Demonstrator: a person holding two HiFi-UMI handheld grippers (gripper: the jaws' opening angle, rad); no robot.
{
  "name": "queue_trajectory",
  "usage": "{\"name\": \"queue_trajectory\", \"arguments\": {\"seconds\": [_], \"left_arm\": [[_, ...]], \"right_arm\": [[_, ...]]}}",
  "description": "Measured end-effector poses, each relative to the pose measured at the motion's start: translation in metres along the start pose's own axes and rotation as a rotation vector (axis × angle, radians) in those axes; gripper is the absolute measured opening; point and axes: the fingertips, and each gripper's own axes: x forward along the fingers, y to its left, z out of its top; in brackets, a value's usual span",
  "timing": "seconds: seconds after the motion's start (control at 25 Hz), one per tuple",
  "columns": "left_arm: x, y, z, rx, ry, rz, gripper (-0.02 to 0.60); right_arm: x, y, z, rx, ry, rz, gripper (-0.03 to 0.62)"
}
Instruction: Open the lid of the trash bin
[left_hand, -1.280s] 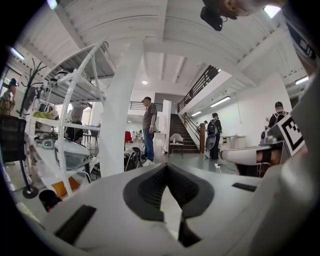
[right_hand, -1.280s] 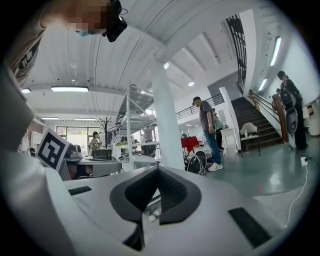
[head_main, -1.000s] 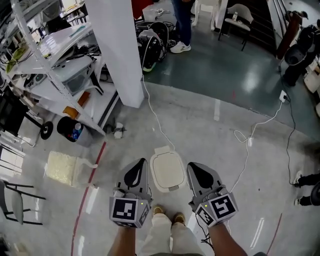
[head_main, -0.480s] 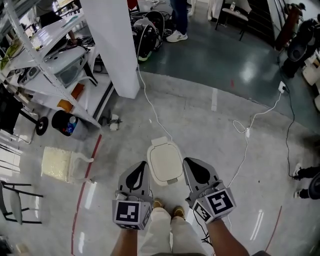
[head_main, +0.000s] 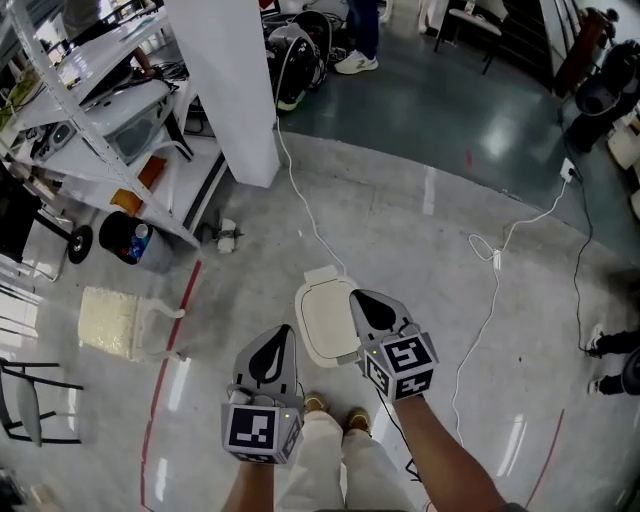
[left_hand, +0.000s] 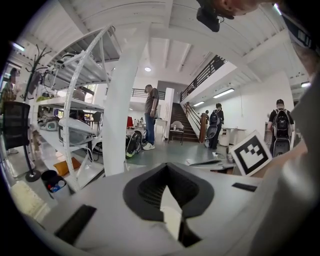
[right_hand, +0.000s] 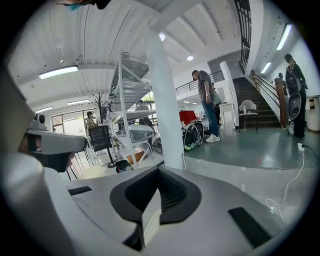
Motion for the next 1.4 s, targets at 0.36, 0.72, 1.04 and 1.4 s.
{"name": "queue_trajectory", "arguments": {"seconds": [0.36,0.72,1.04,1.4], "left_arm": [[0.005,0.009,-0.035,-0.029,0.036,0.0,-0.012],[0.013,0.024,-0.082,-0.042,0.101,0.005,-0.012],[0.022,0.028,-0.114,-0.058,0.182,-0.006,-0.014],[0.029,0.03,-0.131,-0.069,0.198,-0.009,-0.014]], "right_arm": [[0.051,-0.031,-0.141,0.067,0.338,-0.058,0.035],[0.037,-0.019,-0.304,0.105,0.681,-0.05,0.034],[0.026,-0.016,-0.365,0.12,0.792,-0.044,0.034],[0.032,-0.016,-0.389,0.122,0.828,-0.033,0.034]]}}
